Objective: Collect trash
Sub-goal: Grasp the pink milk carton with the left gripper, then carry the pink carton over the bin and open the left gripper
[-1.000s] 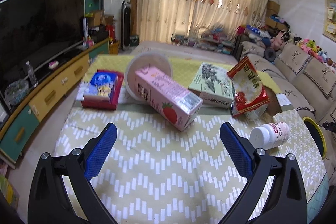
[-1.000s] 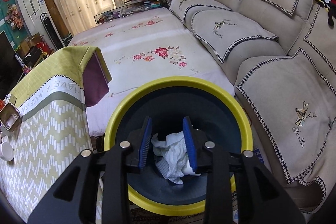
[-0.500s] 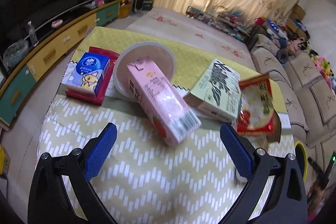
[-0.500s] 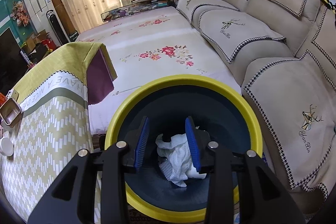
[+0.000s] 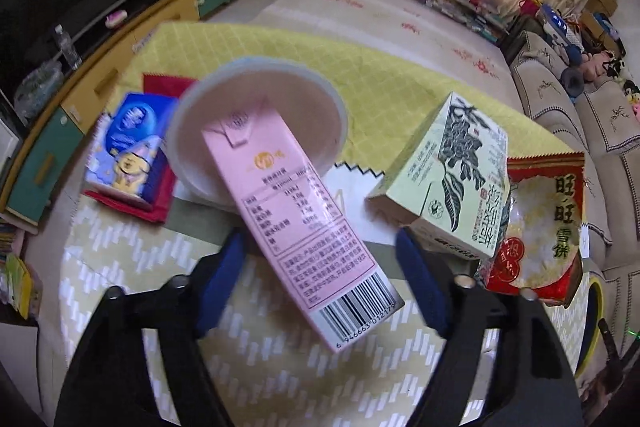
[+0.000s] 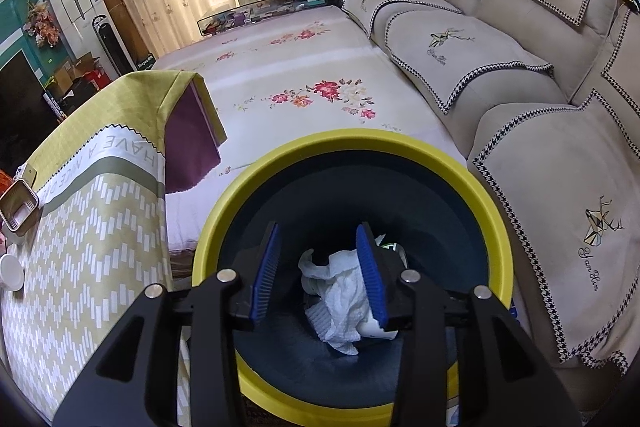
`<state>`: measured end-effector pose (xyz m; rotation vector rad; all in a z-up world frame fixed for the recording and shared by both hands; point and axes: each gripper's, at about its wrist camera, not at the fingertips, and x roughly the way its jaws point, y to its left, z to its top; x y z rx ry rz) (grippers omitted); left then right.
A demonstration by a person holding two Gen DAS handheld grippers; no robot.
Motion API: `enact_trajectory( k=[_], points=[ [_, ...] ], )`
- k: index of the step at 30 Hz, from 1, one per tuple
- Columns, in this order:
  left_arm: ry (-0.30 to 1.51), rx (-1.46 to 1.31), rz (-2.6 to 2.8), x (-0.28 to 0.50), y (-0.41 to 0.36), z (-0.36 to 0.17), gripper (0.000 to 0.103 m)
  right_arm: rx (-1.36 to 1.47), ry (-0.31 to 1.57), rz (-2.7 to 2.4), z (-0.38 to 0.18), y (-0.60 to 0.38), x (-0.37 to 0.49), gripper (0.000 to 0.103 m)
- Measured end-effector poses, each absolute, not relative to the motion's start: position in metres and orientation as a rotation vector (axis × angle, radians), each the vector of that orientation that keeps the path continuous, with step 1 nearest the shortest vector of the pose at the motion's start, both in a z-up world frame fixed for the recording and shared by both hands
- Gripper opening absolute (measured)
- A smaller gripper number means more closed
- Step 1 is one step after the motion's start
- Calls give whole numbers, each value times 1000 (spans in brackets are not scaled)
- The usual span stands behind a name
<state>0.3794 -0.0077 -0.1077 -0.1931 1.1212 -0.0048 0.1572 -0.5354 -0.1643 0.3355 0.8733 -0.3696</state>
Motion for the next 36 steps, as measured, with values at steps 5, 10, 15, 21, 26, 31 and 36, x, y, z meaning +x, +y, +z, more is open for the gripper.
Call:
enact_trajectory(
  k=[5,10,15,21,26,31,36],
  points=[
    [1125,-186,-20,381,-8,-113,62,342,881,-365,-168,-536,158,38],
    [1113,-157,-82,368,-11,-106,44,338,887,-359,-170,-533,158,38],
    [1114,-103,-141,340,-15,-97,40,336,889,-349,-170,-531,158,38],
    [1136,-1,-236,282,-28,-91,40,334,898,-342,-172,-527,157,38],
    [1183,66,-284,248,-42,-101,40,340,906,-340,-176,-527,156,38],
    [1189,79,-269,250,-40,-108,53,332,909,-335,-174,-524,155,39],
    [1163,140,-269,266,-50,-106,39,329,908,-347,-173,-527,151,42]
  ],
)
